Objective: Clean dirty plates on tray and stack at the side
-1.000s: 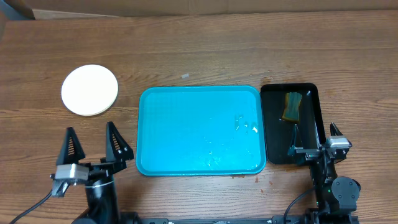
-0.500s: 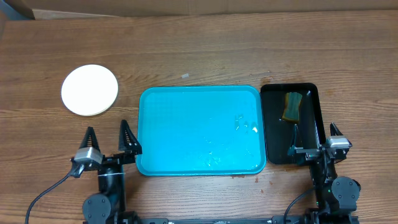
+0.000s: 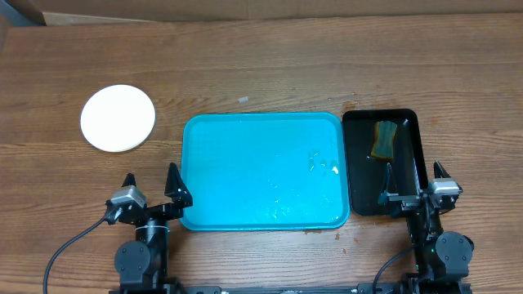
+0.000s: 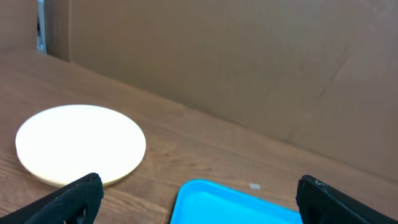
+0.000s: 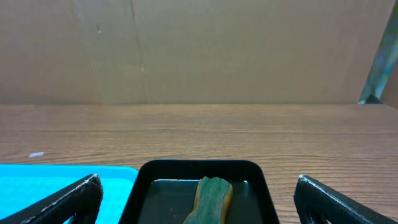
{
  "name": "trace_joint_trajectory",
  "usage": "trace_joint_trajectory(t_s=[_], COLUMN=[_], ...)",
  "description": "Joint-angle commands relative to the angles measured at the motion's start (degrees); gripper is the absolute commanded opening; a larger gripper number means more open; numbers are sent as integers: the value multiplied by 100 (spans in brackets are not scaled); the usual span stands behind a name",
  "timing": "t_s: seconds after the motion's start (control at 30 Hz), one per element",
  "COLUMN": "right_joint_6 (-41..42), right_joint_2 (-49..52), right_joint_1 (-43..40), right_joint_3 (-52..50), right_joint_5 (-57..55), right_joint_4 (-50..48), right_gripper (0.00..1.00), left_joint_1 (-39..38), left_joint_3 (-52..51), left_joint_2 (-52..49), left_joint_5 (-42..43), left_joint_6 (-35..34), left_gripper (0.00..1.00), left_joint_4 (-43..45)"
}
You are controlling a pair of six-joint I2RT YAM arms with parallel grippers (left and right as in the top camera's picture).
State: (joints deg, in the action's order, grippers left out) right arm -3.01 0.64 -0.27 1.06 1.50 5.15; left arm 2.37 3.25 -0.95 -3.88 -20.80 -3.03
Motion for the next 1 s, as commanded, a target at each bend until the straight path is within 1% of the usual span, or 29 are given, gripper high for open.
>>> trace_joint_trajectory(t_s=[0.0, 0.2, 0.27, 0.3, 0.43, 0.57, 0.97], right_joint_6=[-4, -4, -4, -4, -4, -4, -4], right_joint_2=[-48, -48, -48, -48, -48, -48, -48], right_joint_1=[31, 31, 31, 31, 31, 31, 31], right_joint_3=[-61, -61, -61, -61, -61, -61, -61], right_joint_5=[9, 9, 9, 9, 9, 9, 9], right_joint_4=[-35, -35, -35, -35, -35, -35, -35], right_gripper=[100, 100, 100, 100, 100, 100, 100], left_joint_1=[35, 28, 28, 28, 26, 28, 24], left_joint_3=[-199, -297, -297, -297, -297, -297, -297], left_joint_2=[76, 76, 76, 76, 76, 76, 74], left_joint_5=[166, 293, 297, 332, 494, 490, 479], left_joint_6=[127, 136, 254, 398, 1360, 1805, 1805], left_gripper=[100, 100, 100, 100, 100, 100, 100], left_joint_4=[15, -116, -125, -127, -133, -136, -136])
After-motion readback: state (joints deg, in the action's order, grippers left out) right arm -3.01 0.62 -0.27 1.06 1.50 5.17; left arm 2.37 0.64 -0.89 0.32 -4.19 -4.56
